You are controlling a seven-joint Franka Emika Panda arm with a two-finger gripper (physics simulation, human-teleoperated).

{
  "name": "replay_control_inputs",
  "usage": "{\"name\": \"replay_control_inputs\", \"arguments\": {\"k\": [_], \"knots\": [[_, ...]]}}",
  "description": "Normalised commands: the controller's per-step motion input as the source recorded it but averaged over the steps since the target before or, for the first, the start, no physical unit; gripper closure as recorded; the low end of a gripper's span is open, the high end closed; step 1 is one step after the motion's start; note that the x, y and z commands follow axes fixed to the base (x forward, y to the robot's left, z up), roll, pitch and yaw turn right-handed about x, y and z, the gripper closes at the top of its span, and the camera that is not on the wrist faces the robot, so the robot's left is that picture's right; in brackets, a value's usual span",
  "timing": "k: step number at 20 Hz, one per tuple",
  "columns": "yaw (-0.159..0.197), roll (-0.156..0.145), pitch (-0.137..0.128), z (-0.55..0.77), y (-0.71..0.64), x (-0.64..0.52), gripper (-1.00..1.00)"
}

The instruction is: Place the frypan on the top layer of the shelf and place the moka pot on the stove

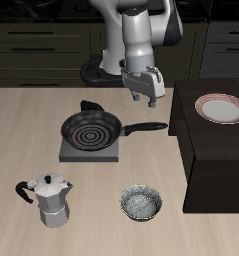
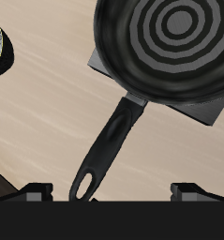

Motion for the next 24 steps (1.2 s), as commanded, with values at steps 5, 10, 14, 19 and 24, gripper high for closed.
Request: {"name": "replay_control_inputs", "arguments": {"k": [5,10,14,19,24], "knots": [[0.016,0.004,0.027,-0.17,0.11,0.13,-1.0],[0.001,0.02,0.043,-0.24,0.1,0.12,-1.0],[-0.027,-0.012,0.049,-0.29,-0.03,0.11,-1.0],[-0.018,0.003,0.055,-0.27,-0.08,0.15,-1.0],[-0.008,0.015,0.043,-0.25,-0.03,0.12,-1.0]]}}
